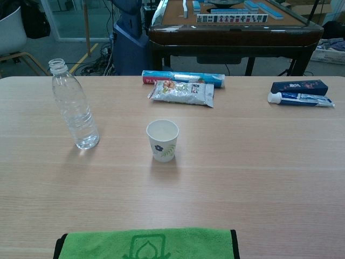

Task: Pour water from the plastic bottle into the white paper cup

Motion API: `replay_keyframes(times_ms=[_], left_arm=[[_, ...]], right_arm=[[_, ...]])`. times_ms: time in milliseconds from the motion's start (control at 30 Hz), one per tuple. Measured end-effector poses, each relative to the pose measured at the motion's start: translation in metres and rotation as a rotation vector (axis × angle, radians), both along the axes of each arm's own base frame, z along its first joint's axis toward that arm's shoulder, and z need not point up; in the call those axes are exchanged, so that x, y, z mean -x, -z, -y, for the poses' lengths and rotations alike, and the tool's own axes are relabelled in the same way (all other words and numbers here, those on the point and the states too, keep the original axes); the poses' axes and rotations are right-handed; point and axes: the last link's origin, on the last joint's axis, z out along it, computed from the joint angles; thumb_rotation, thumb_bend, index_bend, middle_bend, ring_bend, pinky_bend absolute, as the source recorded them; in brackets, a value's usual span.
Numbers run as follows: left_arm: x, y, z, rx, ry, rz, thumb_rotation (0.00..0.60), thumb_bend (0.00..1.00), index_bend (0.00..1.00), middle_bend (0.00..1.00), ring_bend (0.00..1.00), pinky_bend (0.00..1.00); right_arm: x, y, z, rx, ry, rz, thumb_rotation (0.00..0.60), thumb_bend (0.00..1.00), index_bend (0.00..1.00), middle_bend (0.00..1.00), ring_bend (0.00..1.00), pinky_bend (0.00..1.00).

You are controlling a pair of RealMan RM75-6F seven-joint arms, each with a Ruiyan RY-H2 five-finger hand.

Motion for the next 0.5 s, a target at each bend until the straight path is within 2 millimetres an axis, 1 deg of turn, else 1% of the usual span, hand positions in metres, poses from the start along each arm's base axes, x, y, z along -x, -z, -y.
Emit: replay_keyframes(times_ms=[267, 367, 400, 467, 500], left_arm=[[0.0013, 0.0037, -0.0002, 0.011, 0.007, 0.016, 0.600, 0.09, 0.42, 0.41, 0.39, 0.53], [0.0008, 0.0048, -0.0019, 0.013, 0.015, 0.029, 0.600, 0.09, 0.28, 0.40, 0.38, 0.53], [0.0006, 0.0052, -0.0026, 0.013, 0.015, 0.040, 0.600, 0.07, 0.21, 0.39, 0.38, 0.53], [-0.0005, 0.0063, -0.0050, 0.009, 0.014, 0.078, 0.600, 0.04, 0.14, 0.35, 0.35, 0.53], [-0.0011, 0.0069, -0.0064, 0.007, 0.013, 0.100, 0.600, 0.03, 0.11, 0.30, 0.32, 0.53]], right_arm=[[-0.0019, -0.0016, -0.0024, 0.009, -0.006, 0.000, 0.600, 0.08, 0.24, 0.26, 0.14, 0.34], [-0.0023, -0.0025, -0.0023, 0.012, -0.007, 0.005, 0.600, 0.08, 0.24, 0.26, 0.14, 0.34], [-0.0022, -0.0030, -0.0023, 0.013, -0.006, 0.007, 0.600, 0.08, 0.24, 0.26, 0.14, 0.34], [-0.0011, -0.0047, -0.0025, 0.017, -0.002, 0.010, 0.600, 0.08, 0.24, 0.26, 0.14, 0.34], [-0.0006, -0.0054, -0.0027, 0.019, 0.000, 0.010, 0.600, 0.08, 0.24, 0.26, 0.14, 0.34]])
